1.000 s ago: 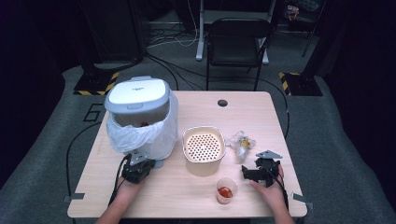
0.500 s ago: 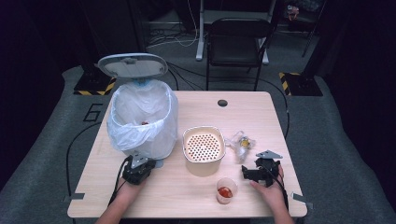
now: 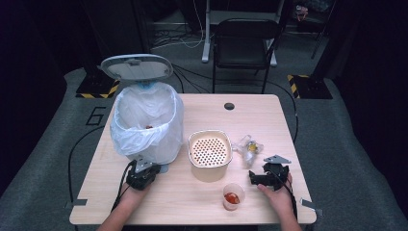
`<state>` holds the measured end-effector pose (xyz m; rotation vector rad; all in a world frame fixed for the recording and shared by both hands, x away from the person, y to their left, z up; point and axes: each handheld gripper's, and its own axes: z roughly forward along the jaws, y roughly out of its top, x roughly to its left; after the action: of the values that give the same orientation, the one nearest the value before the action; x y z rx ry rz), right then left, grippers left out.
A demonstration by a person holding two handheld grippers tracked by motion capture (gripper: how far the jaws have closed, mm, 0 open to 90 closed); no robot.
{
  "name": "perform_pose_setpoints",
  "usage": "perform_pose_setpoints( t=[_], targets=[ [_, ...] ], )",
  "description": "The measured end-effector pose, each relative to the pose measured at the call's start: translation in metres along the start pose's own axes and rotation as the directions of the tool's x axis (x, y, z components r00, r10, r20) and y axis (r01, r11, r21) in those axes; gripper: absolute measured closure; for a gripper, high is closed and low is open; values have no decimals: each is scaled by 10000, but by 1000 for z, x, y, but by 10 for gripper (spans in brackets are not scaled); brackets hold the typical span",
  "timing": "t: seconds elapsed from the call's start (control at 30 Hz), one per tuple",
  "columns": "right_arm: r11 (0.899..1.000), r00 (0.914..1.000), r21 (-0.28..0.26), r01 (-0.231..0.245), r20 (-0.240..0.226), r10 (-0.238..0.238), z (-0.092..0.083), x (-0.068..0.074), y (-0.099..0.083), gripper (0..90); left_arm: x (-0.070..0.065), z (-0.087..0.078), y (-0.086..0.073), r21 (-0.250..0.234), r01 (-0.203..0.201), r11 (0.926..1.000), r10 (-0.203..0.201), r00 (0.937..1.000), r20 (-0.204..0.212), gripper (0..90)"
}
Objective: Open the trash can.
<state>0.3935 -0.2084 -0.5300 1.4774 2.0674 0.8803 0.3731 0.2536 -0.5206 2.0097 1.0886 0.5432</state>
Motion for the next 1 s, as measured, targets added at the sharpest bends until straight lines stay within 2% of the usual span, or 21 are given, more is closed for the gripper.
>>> perform_pose_setpoints(
  t=[0.13, 0.27, 0.33, 0.4, 0.43, 0.47, 0.57, 0.63, 0.67, 0.83, 1.0],
  targets=[
    [10000, 10000, 15, -36, 87, 36, 0, 1, 0, 0, 0, 0, 0, 30, 35, 10000, -35, 10000, 32, 870],
    [9997, 9996, 47, -219, 202, 218, -1, 3, 0, 7, -2, 0, 0, -3, 1, 10000, -1, 9999, -131, 869],
    [9996, 9995, 112, -248, 204, 246, -2, 2, 1, 58, -2, 0, 0, 16, 65, 10000, -65, 9999, -123, 869],
    [9998, 9997, 121, -173, 176, 171, -6, 1, 2, 149, -3, 0, 0, -38, 59, 10000, -59, 9998, -189, 869],
    [9996, 9996, 79, -264, 120, 263, -6, 1, 2, 147, -3, 1, 0, -49, 85, 10000, -85, 9998, -171, 869],
    [9998, 9999, 127, -160, 58, 160, -7, 0, 2, 153, -2, 1, 0, -80, 54, 10000, -56, 9999, -147, 869],
    [9997, 9999, 222, -113, -25, 114, -10, -2, 4, 271, -3, 1, 0, -40, 52, 10000, -52, 9998, -182, 869],
    [9992, 9997, 352, -189, -170, 195, -13, -2, 6, 293, -4, 1, 0, -118, 32, 9999, -35, 9998, -213, 869],
    [9995, 9998, 321, -77, -187, 83, -14, -3, 6, 300, -3, 1, 0, -118, 36, 9999, -38, 9998, -211, 869],
    [9999, 9998, 23, 167, 57, -167, -27, -2, 13, 353, -3, 1, 0, -105, 26, 9999, -28, 9998, -217, 869],
    [9992, 9992, 11, 410, -8, -410, -38, 0, 22, 443, -4, 2, 0, -138, 22, 9999, -26, 9996, -266, 870]
  ],
)
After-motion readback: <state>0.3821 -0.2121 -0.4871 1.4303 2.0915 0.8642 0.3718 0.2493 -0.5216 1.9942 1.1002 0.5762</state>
